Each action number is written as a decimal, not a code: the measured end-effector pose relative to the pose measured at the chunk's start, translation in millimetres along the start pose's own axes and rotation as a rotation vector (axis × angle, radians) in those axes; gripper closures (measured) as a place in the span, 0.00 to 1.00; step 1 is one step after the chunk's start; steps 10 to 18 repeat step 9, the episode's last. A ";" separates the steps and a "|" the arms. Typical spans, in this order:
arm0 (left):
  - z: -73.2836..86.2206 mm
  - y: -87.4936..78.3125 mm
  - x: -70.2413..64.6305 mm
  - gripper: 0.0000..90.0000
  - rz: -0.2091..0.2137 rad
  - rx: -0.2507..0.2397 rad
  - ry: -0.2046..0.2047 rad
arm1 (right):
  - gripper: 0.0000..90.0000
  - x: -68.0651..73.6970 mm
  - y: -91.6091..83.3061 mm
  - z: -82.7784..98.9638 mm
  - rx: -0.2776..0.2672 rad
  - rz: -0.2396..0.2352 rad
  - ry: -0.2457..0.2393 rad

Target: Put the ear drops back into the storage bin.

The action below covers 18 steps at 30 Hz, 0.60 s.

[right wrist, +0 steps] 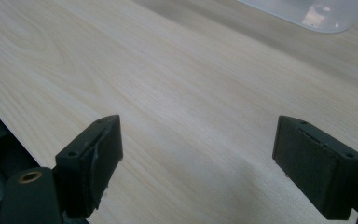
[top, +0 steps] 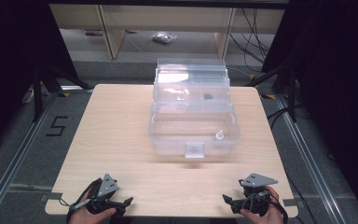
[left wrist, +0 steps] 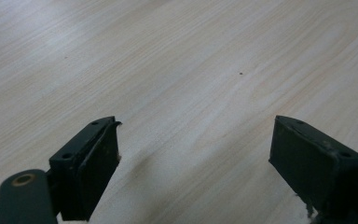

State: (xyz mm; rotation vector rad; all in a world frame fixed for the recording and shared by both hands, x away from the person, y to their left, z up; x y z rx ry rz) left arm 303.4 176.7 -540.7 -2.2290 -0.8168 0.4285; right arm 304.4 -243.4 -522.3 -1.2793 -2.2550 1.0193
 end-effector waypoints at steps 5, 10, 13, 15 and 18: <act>0.0 0.1 0.3 0.17 -0.002 0.000 0.000 | 0.19 -0.8 0.4 -0.8 -0.007 0.003 -0.007; 0.0 0.3 0.0 0.17 0.000 0.000 0.001 | 0.19 -0.2 0.9 -0.5 -0.004 0.004 0.007; 0.0 0.3 0.0 0.17 0.000 0.000 0.001 | 0.19 -0.2 0.9 -0.5 -0.004 0.004 0.007; 0.0 0.3 0.0 0.17 0.000 0.000 0.001 | 0.19 -0.2 0.9 -0.5 -0.004 0.004 0.007; 0.0 0.3 0.0 0.17 0.000 0.000 0.001 | 0.19 -0.2 0.9 -0.5 -0.004 0.004 0.007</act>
Point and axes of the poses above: each handheld gripper's, and its own axes: y roughly forward along the jaws, z roughly out of its underside, x roughly to its left, the point moved 5 cm from there along y, roughly forward along the jaws, and after that the axes turned 9 degrees about z, right-handed, at the moved point
